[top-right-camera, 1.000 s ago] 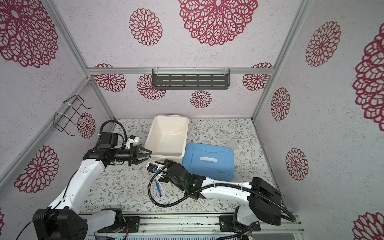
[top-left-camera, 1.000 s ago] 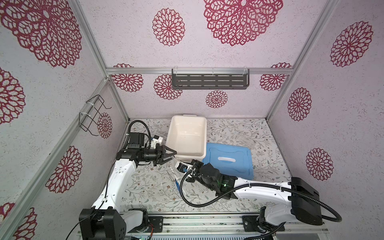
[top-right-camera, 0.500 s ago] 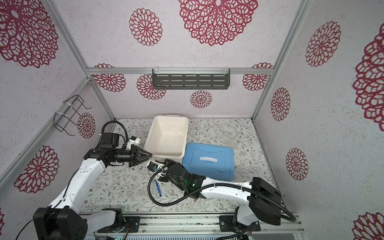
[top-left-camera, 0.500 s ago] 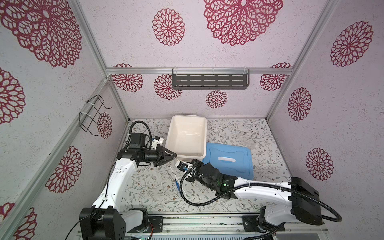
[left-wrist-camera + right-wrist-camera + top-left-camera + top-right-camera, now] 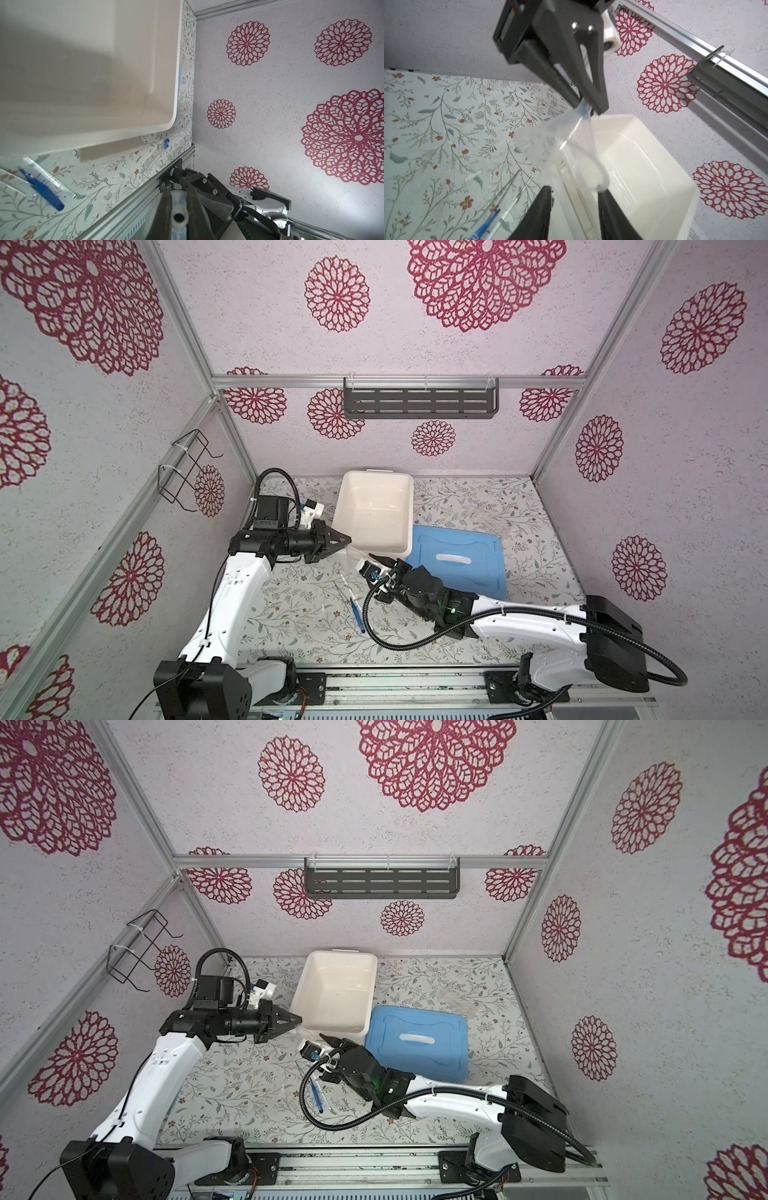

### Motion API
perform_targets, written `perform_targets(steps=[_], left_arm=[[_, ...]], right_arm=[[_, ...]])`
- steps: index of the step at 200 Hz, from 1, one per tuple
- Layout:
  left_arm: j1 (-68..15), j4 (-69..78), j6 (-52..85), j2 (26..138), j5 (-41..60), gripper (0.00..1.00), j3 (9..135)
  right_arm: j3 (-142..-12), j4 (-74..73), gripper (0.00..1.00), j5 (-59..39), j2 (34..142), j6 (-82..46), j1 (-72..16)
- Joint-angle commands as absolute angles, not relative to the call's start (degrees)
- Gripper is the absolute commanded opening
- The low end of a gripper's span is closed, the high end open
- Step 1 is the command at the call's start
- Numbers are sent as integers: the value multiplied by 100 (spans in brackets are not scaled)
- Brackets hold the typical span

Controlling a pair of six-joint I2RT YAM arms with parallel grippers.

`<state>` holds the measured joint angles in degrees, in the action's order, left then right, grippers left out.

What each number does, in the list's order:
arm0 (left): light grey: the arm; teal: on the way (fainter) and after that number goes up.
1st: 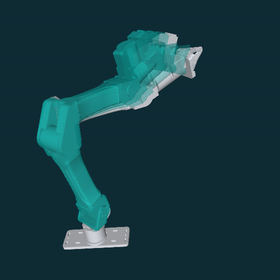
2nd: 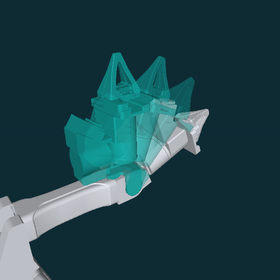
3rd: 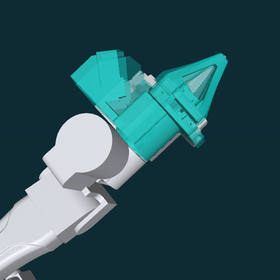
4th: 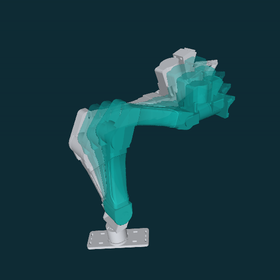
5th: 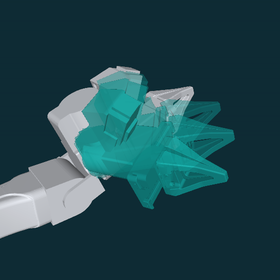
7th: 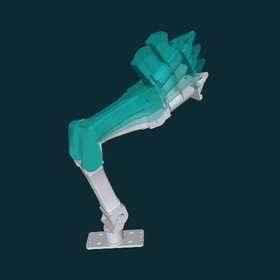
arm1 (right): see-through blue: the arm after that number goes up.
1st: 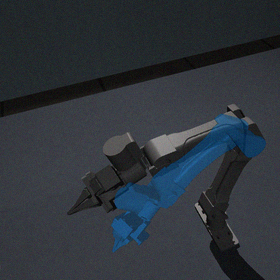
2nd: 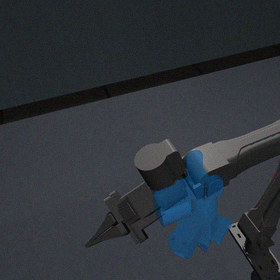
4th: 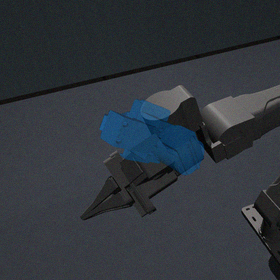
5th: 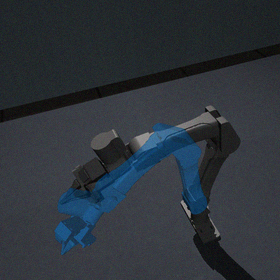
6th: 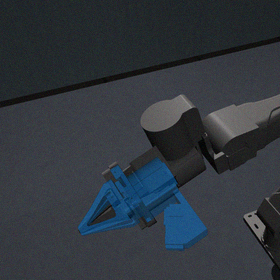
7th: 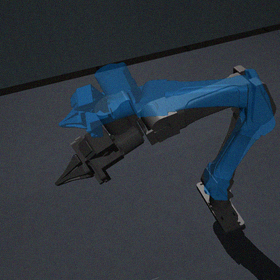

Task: Organize the chemistry lab equipment
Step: 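Lower the funnel into the bin with the left gripper while the right withdraws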

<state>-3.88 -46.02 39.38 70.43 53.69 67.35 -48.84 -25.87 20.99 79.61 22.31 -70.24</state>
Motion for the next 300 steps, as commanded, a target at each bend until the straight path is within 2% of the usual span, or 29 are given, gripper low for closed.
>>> perform_targets(steps=[1,26,55,62,93,97,100,132,159,232,300], left_arm=[[-544,-4307,3740,7094,4393,0,7227],[-922,-3883,3598,7343,3539,0,7737],[-1763,-3860,2457,7868,2116,0,8484],[-1902,-3863,2208,8020,1859,0,8612],[-2379,-3084,1360,8437,765,0,8390],[-2416,-2950,1307,8462,708,0,8315],[-2443,-2857,1265,8481,671,0,8254],[-2769,-1852,850,8585,346,0,7546],[-3011,-1171,646,8839,364,0,7145],[-3032,-159,1017,9711,465,1,7051],[-3043,1660,1275,10255,377,1,6517]], right_arm=[[-4635,-2644,44,1966,7145,2153,-7039],[-4383,-2210,47,1966,6353,1995,-7016],[-4284,-1587,52,2435,5497,1448,-6754],[-4310,-1328,56,2520,5308,1152,-6637],[-4784,245,88,2528,4861,-103,-5936],[-4865,489,97,2452,4830,-245,-5833],[-4921,630,99,2418,4818,-320,-5775],[-5465,1897,99,2247,4913,-1281,-5219],[-5572,2177,99,1903,4878,-1728,-4917],[-5859,2732,99,2075,4903,-2067,-4613],[-6168,3595,99,2257,5080,-2458,-4588]])
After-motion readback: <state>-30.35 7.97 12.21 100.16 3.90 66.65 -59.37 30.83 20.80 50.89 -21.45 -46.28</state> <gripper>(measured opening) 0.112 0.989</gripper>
